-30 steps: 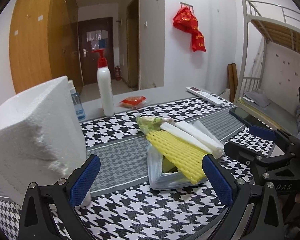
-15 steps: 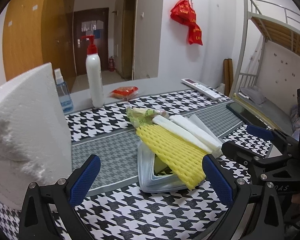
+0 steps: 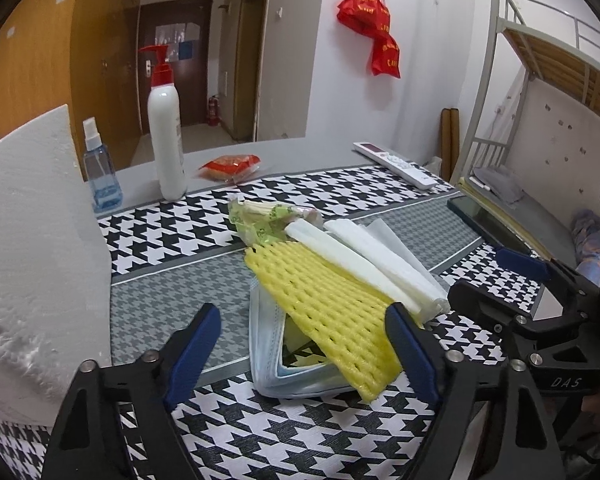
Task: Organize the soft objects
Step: 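Close the left gripper on the yellow foam net while the right gripper approaches the white tissues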
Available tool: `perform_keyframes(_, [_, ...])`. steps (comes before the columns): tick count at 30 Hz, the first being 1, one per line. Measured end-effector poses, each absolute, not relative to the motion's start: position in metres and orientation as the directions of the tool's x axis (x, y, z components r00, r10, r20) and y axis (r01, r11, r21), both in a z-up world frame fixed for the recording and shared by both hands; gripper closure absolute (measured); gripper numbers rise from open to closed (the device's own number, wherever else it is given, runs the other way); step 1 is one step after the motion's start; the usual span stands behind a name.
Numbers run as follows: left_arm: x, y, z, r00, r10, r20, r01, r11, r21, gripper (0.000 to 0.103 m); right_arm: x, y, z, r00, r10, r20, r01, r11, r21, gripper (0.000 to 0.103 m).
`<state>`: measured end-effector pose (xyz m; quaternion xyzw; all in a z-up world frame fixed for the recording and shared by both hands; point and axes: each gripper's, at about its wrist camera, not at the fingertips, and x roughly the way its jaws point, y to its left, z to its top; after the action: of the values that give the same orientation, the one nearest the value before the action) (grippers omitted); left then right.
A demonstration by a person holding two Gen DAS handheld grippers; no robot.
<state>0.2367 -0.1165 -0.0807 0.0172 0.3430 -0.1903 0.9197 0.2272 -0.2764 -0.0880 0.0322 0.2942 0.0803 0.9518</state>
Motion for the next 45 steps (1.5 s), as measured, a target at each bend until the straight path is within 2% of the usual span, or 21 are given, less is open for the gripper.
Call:
perform_keyframes(2, [0.238, -0.118, -0.082, 0.682, -0.348, -0.643, 0.371, 0.923, -0.105, 0.032, 0.227, -0.278, -0.088, 0.814, 0.171, -0.554, -0.132, 0.985, 0.110, 0.000])
perform_keyframes(9, [0.243, -0.125, -0.085, 0.663, -0.352, -0.660, 0.378, 0.919, -0.111, 0.033, 0.229, -0.281, -0.089, 0.814, 0.166, -0.557, -0.123, 0.986, 0.114, 0.000])
perform_keyframes(13, [0.247, -0.128, -0.087, 0.647, -0.361, -0.672, 0.381, 0.916, -0.125, 0.038, 0.230, -0.281, -0.091, 0.810, 0.168, -0.561, -0.126, 0.985, 0.114, 0.000])
perform_keyframes(16, [0.250, -0.130, -0.088, 0.641, -0.363, -0.677, 0.382, 0.915, -0.129, 0.048, 0.231, -0.281, -0.091, 0.809, 0.165, -0.564, -0.122, 0.986, 0.113, 0.000])
perform_keyframes(22, [0.252, -0.133, -0.090, 0.632, -0.370, -0.681, 0.390, 0.911, -0.133, 0.056, 0.231, -0.285, -0.093, 0.808, 0.158, -0.568, -0.111, 0.987, 0.117, 0.000])
perform_keyframes(26, [0.253, -0.133, -0.091, 0.630, -0.369, -0.683, 0.392, 0.911, -0.131, 0.075, 0.233, -0.285, -0.094, 0.803, 0.158, -0.574, -0.112, 0.987, 0.115, 0.000])
perform_keyframes(28, [0.253, -0.132, -0.090, 0.631, -0.374, -0.680, 0.395, 0.909, -0.134, 0.080, 0.233, -0.284, -0.094, 0.803, 0.162, -0.573, -0.117, 0.986, 0.115, 0.000])
perform_keyframes(45, [0.237, -0.119, -0.070, 0.684, -0.379, -0.623, 0.395, 0.911, -0.120, 0.085, 0.241, -0.268, -0.088, 0.788, 0.227, -0.572, -0.186, 0.974, 0.129, 0.000])
